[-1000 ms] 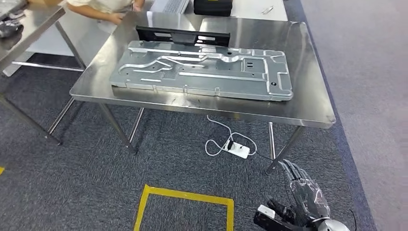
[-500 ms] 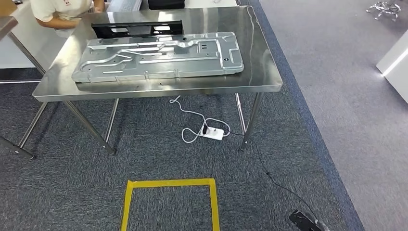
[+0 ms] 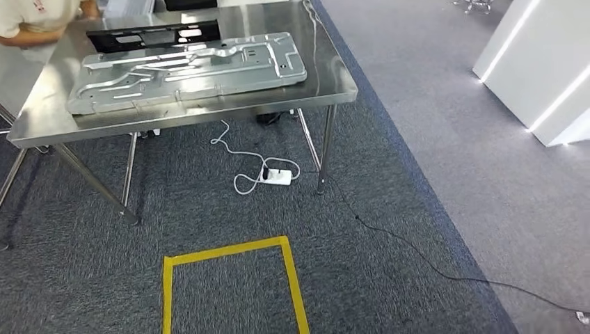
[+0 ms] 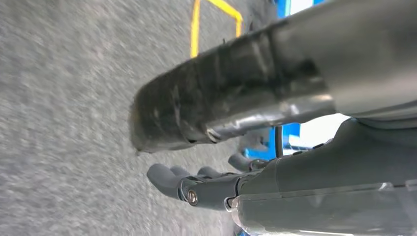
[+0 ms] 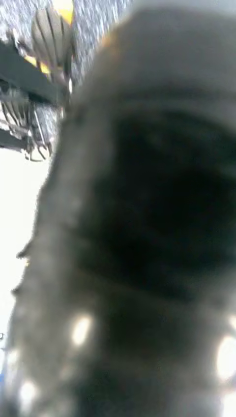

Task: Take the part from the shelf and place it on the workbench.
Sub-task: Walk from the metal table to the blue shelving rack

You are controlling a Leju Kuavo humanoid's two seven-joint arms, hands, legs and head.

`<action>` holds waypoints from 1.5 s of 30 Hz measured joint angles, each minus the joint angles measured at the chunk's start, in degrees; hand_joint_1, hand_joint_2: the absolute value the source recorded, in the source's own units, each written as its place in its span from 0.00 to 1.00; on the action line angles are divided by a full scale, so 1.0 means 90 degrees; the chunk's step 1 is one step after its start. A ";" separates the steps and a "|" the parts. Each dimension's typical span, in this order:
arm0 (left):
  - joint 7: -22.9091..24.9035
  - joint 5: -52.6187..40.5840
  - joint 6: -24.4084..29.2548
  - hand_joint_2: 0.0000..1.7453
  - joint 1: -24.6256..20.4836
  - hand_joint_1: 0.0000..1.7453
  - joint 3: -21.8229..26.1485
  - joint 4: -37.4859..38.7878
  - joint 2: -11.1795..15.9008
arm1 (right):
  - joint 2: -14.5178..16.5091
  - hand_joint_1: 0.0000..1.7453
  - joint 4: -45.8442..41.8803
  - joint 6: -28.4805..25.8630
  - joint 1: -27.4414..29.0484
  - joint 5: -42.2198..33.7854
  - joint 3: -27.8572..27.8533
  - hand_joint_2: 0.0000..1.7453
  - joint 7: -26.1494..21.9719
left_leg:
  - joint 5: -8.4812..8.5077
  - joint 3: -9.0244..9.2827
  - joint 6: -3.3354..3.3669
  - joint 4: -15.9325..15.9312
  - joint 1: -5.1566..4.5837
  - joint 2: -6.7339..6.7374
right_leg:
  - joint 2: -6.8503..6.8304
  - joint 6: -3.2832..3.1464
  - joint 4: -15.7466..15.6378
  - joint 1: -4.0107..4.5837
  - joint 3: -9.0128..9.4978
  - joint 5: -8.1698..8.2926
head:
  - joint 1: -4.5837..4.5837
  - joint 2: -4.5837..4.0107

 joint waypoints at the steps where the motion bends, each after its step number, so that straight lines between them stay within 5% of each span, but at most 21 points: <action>1: -0.0002 -0.0010 -0.0001 0.00 0.0015 0.00 0.0013 0.0003 0.0002 | 0.0032 0.00 0.0033 0.0052 -0.0022 0.0100 0.0006 0.00 -0.0046 | 0.0075 -0.0136 -0.0006 0.0039 -0.0009 0.0104 | -0.0052 0.0022 0.0424 -0.0006 -0.0019 -0.0156 | 0.0000 0.0000; 3: -0.0011 -0.0027 -0.0002 0.00 0.0008 0.00 0.0032 0.0008 0.0010 | 0.0085 0.00 0.0085 0.0123 -0.0058 0.0248 0.0027 0.00 -0.0120 | 0.0201 -0.0449 -0.0034 0.0170 -0.0015 0.0301 | -0.0106 0.0070 0.0873 -0.0033 0.0131 0.0065 | 0.0001 0.0000; 5: -0.0020 -0.0030 -0.0002 0.00 -0.0032 0.00 0.0036 0.0020 0.0015 | 0.0137 0.00 0.0114 0.0139 -0.0098 0.0300 0.0047 0.00 -0.0151 | 0.0290 -0.0745 -0.0081 0.0354 -0.0018 0.0452 | -0.0242 0.0097 0.0513 -0.0071 0.0699 0.0312 | 0.0000 0.0000; 7: -0.0024 -0.0031 -0.0003 0.00 -0.0066 0.00 0.0036 0.0039 0.0018 | 0.0184 0.00 0.0126 0.0138 -0.0162 0.0313 0.0058 0.00 -0.0166 | 0.0352 -0.0950 -0.0146 0.0559 -0.0028 0.0574 | -0.0481 0.0069 -0.0485 -0.0061 0.1537 0.0016 | 0.0000 0.0000; 9: -0.0027 -0.0032 -0.0004 0.00 -0.0084 0.00 0.0036 0.0057 0.0021 | 0.0212 0.00 0.0152 0.0138 -0.0196 0.0319 0.0067 0.00 -0.0178 | 0.0444 -0.1044 -0.0230 0.0665 -0.0020 0.0708 | -0.0557 -0.0030 -0.1117 -0.0003 0.1919 -0.0258 | 0.0002 0.0000; 10: -0.0027 -0.0033 -0.0004 0.00 -0.0087 0.00 0.0037 0.0064 0.0022 | 0.0217 0.00 0.0174 0.0138 -0.0191 0.0320 0.0074 0.00 -0.0180 | 0.0502 -0.1067 -0.0274 0.0675 -0.0005 0.0762 | -0.0512 -0.0100 -0.1159 0.0015 0.1867 -0.0243 | 0.0003 0.0000; 12: -0.0026 -0.0035 -0.0004 0.00 -0.0083 0.00 0.0038 0.0076 0.0031 | 0.0236 0.00 0.0214 0.0141 -0.0194 0.0323 0.0092 0.00 -0.0178 | 0.0320 -0.1131 -0.0382 0.0784 0.0038 0.0569 | -0.0428 -0.0216 -0.1164 0.0013 0.1710 -0.0073 | 0.0008 0.0000; 14: -0.0025 -0.0034 -0.0003 0.00 -0.0048 0.00 0.0039 0.0095 0.0036 | 0.0253 0.00 0.0238 0.0155 -0.0206 0.0350 0.0107 0.00 -0.0187 | -0.0354 -0.1241 -0.0466 0.1258 0.0068 0.0155 | -0.0343 -0.0298 -0.1171 0.0011 0.1490 0.0122 | -0.0005 0.0000; 16: -0.0022 -0.0024 0.0009 0.00 -0.0003 0.00 0.0041 0.0109 0.0035 | 0.0255 0.00 0.0255 0.0181 -0.0189 0.0390 0.0111 0.00 -0.0215 | -0.0909 -0.1307 -0.0469 0.1965 0.0074 -0.0046 | -0.0209 -0.0333 -0.1153 0.0034 0.1214 0.0326 | -0.0016 0.0000; 18: -0.0012 0.0010 0.0037 0.00 0.0008 0.00 0.0043 0.0110 0.0038 | 0.0261 0.00 0.0276 0.0197 -0.0165 0.0407 0.0114 0.00 -0.0239 | -0.0796 -0.1170 -0.0433 0.2311 0.0068 -0.0087 | -0.0058 -0.0325 -0.1102 0.0051 0.0923 0.0527 | -0.0017 0.0000; 21: 0.0030 0.0068 0.0077 0.00 -0.0015 0.00 0.0045 0.0112 0.0042 | 0.0293 0.00 0.0306 0.0134 -0.0153 0.0397 0.0121 0.00 -0.0228 | -0.0330 -0.0263 -0.0309 0.1375 0.0043 -0.0319 | 0.0170 -0.0276 -0.1000 0.0052 0.0539 0.0793 | -0.0019 0.0000; 23: 0.0058 0.0097 0.0088 0.00 -0.0024 0.00 0.0047 0.0113 0.0046 | 0.0316 0.00 0.0318 0.0059 -0.0155 0.0384 0.0122 0.00 -0.0201 | -0.0489 0.0378 -0.0235 0.0420 0.0023 -0.0525 | 0.0303 -0.0214 -0.0988 0.0060 0.0413 0.0965 | -0.0017 0.0000; 25: 0.0077 0.0112 0.0090 0.00 -0.0033 0.00 0.0049 0.0114 0.0041 | 0.0323 0.00 0.0340 0.0009 -0.0117 0.0374 0.0121 0.00 -0.0188 | -0.0555 0.0522 -0.0203 0.0056 0.0001 -0.0497 | 0.0422 -0.0121 -0.1059 0.0063 0.0357 0.1164 | -0.0013 0.0000; 27: 0.0086 0.0116 0.0085 0.00 -0.0052 0.00 0.0050 0.0117 0.0026 | 0.0316 0.00 0.0382 -0.0016 -0.0075 0.0371 0.0121 0.00 -0.0205 | -0.0385 0.0388 -0.0139 0.0035 0.0012 -0.0331 | 0.0392 -0.0068 -0.1039 0.0060 0.0282 0.1115 | -0.0009 0.0000; 30: 0.0076 0.0080 0.0081 0.00 -0.0032 0.00 0.0050 0.0128 0.0014 | 0.0309 0.00 0.0405 -0.0021 -0.0074 0.0366 0.0121 0.00 -0.0309 | -0.0123 0.0099 -0.0033 0.0032 0.0010 -0.0059 | 0.0031 -0.0023 -0.0223 0.0053 0.0112 0.0104 | 0.0010 0.0000; 32: 0.0045 0.0019 0.0101 0.00 -0.0008 0.00 0.0049 0.0138 0.0012 | 0.0308 0.00 0.0406 -0.0016 -0.0063 0.0332 0.0121 0.00 -0.0408 | 0.0016 -0.0147 -0.0034 0.0100 -0.0011 0.0145 | -0.0065 0.0042 0.0555 0.0023 0.0066 -0.0202 | 0.0010 0.0000; 34: 0.0001 -0.0029 0.0137 0.00 -0.0016 0.00 0.0047 0.0151 0.0005 | 0.0307 0.00 0.0406 -0.0011 -0.0059 0.0289 0.0121 0.00 -0.0482 | 0.0134 -0.0446 -0.0061 0.0218 -0.0019 0.0334 | -0.0114 0.0096 0.0807 -0.0016 0.0271 0.0108 | 0.0008 0.0000; 36: -0.0031 -0.0050 0.0157 0.00 -0.0047 0.00 0.0045 0.0160 -0.0009 | 0.0294 0.00 0.0399 -0.0012 -0.0072 0.0274 0.0121 0.00 -0.0510 | 0.0216 -0.0720 -0.0106 0.0378 -0.0025 0.0468 | -0.0286 0.0123 0.0213 -0.0044 0.0936 0.0278 | 0.0009 0.0000; 39: -0.0048 -0.0070 0.0166 0.00 -0.0079 0.00 0.0044 0.0173 -0.0044 | 0.0259 0.00 0.0376 -0.0012 -0.0092 0.0274 0.0121 0.00 -0.0525 | 0.0320 -0.0923 -0.0214 0.0591 -0.0023 0.0653 | -0.0529 0.0001 -0.1060 0.0028 0.1834 -0.0164 | 0.0007 0.0000; 42: -0.0072 -0.0081 0.0176 0.00 -0.0099 0.00 0.0044 0.0198 -0.0065 | 0.0231 0.00 0.0383 -0.0012 -0.0056 0.0271 0.0121 0.00 -0.0520 | 0.0320 -0.0995 -0.0357 0.0669 0.0033 0.0622 | -0.0408 -0.0206 -0.1194 0.0051 0.1703 -0.0066 | 0.0016 0.0000; 45: -0.0119 -0.0081 0.0197 0.00 -0.0084 0.00 0.0044 0.0222 -0.0097 | 0.0215 0.00 0.0391 -0.0012 -0.0075 0.0268 0.0119 0.00 -0.0499 | -0.0536 -0.1187 -0.0462 0.1359 0.0066 0.0048 | -0.0279 -0.0348 -0.1207 0.0051 0.1423 0.0192 | 0.0012 0.0000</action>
